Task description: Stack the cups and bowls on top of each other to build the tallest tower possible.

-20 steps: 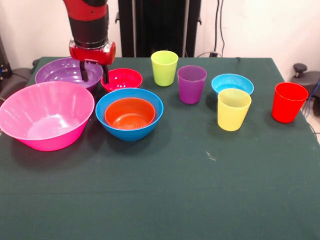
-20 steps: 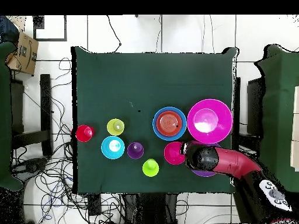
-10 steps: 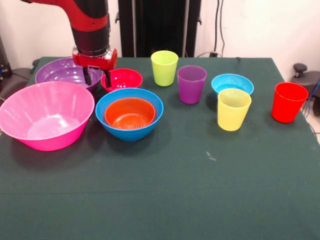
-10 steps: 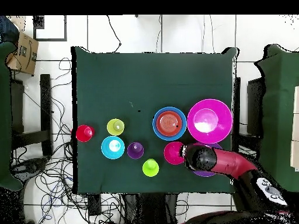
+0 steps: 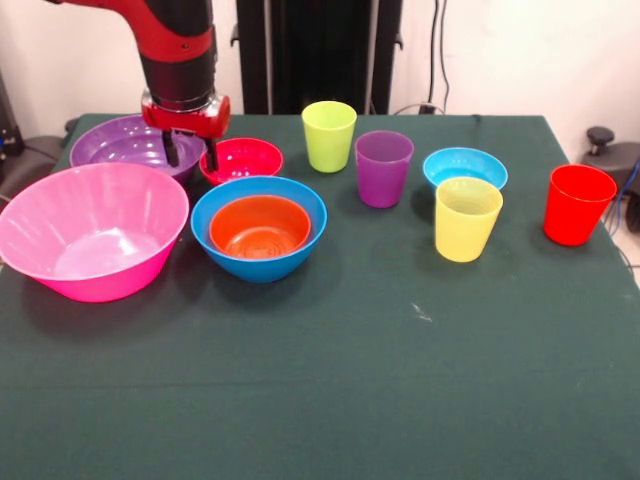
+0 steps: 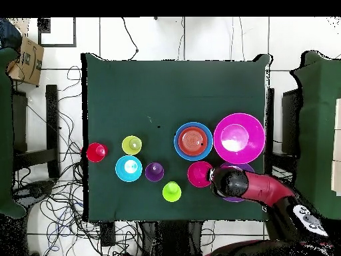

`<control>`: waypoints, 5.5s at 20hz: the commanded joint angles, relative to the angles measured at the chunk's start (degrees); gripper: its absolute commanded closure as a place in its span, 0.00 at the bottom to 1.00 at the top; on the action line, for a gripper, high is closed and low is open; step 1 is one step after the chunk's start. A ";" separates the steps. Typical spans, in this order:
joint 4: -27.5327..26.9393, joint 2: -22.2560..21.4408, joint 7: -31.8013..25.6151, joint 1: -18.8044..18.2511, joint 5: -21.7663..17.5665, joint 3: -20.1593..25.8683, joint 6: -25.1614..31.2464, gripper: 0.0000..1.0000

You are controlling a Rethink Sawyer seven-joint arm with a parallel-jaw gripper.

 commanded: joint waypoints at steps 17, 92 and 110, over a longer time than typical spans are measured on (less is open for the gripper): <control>3.10 -6.49 3.01 0.58 2.00 3.32 1.61 0.00; -2.96 1.09 5.06 -1.35 3.72 2.00 -3.31 0.00; -2.12 0.82 4.73 -1.16 4.56 2.04 -2.82 0.00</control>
